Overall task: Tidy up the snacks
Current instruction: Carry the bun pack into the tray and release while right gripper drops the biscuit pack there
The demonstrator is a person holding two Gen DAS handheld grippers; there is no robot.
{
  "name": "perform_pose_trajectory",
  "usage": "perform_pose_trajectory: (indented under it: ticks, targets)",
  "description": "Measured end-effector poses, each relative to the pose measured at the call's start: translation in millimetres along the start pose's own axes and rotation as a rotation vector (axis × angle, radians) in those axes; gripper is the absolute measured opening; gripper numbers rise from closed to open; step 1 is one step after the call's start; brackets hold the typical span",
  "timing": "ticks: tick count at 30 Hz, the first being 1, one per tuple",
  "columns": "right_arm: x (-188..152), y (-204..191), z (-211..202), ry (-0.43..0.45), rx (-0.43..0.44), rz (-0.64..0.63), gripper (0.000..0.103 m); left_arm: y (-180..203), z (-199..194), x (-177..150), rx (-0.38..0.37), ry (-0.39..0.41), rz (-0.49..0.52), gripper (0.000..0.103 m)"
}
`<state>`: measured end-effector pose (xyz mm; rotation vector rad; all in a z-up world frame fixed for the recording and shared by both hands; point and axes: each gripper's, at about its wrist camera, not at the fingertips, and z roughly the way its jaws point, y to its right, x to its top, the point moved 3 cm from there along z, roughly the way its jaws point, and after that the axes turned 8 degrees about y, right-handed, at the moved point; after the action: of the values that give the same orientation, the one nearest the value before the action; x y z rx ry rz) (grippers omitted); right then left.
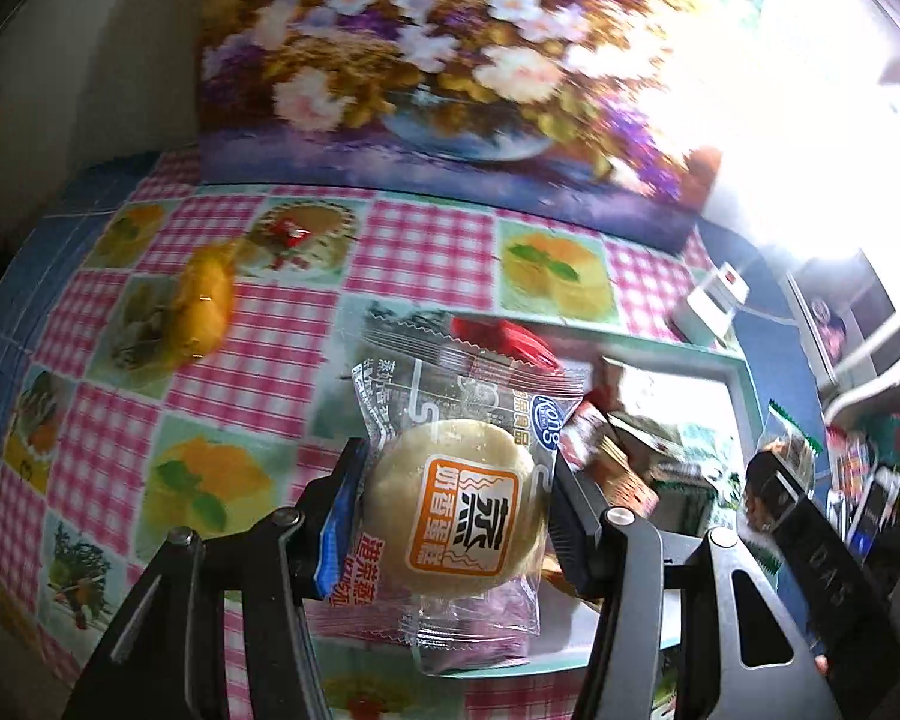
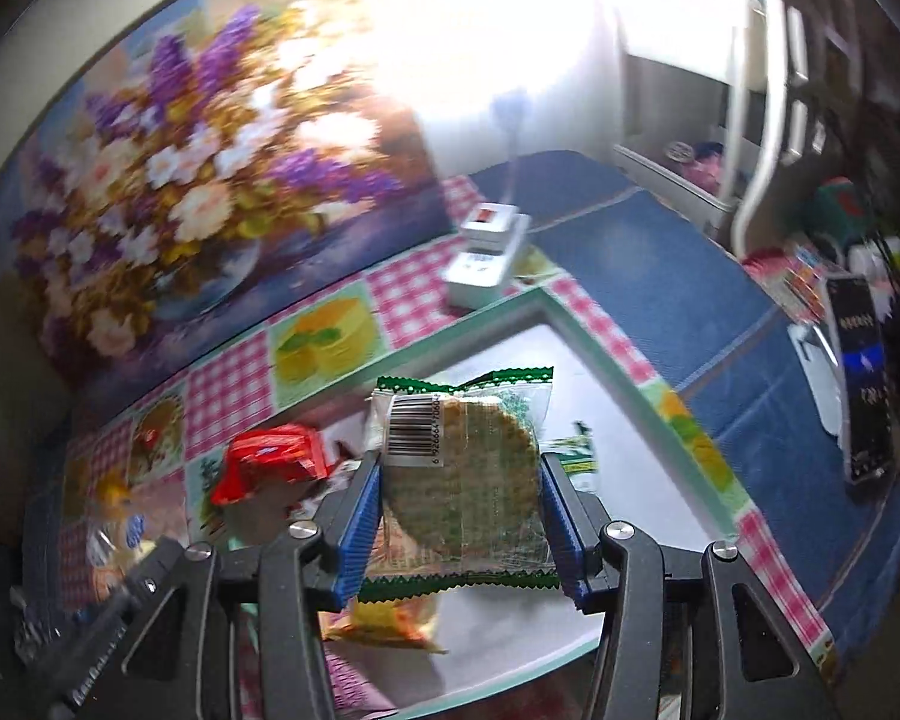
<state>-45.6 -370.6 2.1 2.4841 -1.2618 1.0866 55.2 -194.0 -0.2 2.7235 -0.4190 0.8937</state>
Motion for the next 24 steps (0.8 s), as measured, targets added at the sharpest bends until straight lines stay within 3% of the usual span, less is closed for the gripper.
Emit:
perform_pose_trajectory:
  ticks: [7, 15, 24]
  targets:
    - [-1.3, 22.6, 8.9, -0.013, -0.064, 0.064, 0.053, 34.0, 14.2, -17.2, -0.082, -0.037, 0.076, 0.057]
    - [-15.4, 27.0, 27.1, -0.079, -0.128, 0.050, 0.054, 39.9, 25.7, -17.9, -0.134, -0.039, 0.093, 0.057]
    - [-27.0, 23.1, 39.1, -0.140, -0.128, 0.035, 0.054, 44.1, 33.1, -14.9, -0.189, -0.022, 0.092, 0.057]
